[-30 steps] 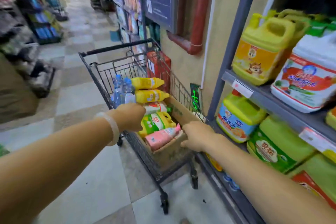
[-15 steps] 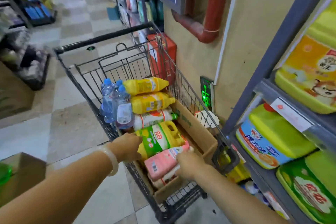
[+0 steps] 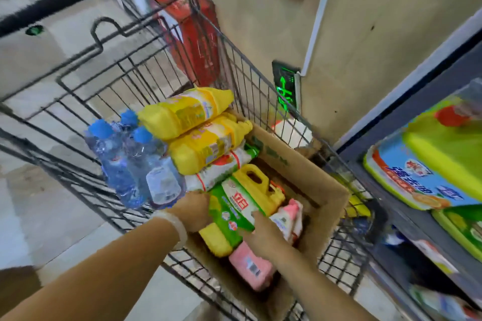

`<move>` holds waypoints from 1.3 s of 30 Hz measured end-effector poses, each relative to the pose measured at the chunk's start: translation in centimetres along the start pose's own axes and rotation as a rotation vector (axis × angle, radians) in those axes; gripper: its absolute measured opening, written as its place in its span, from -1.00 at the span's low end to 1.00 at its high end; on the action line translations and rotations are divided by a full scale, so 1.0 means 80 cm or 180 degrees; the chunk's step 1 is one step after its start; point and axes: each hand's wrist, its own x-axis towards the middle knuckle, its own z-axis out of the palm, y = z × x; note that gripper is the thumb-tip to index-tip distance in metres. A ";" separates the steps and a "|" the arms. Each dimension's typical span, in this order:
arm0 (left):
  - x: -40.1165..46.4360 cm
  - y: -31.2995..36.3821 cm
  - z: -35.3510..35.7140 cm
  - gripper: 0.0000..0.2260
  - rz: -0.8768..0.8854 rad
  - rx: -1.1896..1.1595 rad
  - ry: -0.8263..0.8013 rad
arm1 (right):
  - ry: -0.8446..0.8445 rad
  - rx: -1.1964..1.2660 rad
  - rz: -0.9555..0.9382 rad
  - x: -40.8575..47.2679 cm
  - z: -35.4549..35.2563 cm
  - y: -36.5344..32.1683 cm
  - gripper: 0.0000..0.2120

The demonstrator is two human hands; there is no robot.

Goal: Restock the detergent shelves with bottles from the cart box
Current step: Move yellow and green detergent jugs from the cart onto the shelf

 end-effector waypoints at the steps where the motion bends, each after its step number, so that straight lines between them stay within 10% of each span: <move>1: 0.011 -0.005 0.002 -0.56 0.0066 -0.0219 0.0026 | 0.0002 0.0406 0.0266 0.011 0.004 -0.008 -0.48; 10: 0.063 0.000 0.018 -0.33 -0.0170 -0.0142 -0.0555 | -0.0004 0.3505 0.1696 0.055 -0.015 -0.035 -0.73; 16: 0.076 -0.032 0.085 -0.12 -0.0540 -0.0873 -0.1079 | 0.0034 0.3320 0.1814 0.062 0.027 -0.005 -0.50; 31: 0.088 -0.013 0.034 -0.03 -0.0733 -0.3019 -0.0895 | 0.0525 0.4191 0.1405 0.063 0.045 -0.001 -0.68; 39: 0.042 0.027 -0.064 -0.18 0.0359 -0.3663 -0.0785 | 0.0908 0.4578 0.0611 -0.018 -0.049 0.006 -0.63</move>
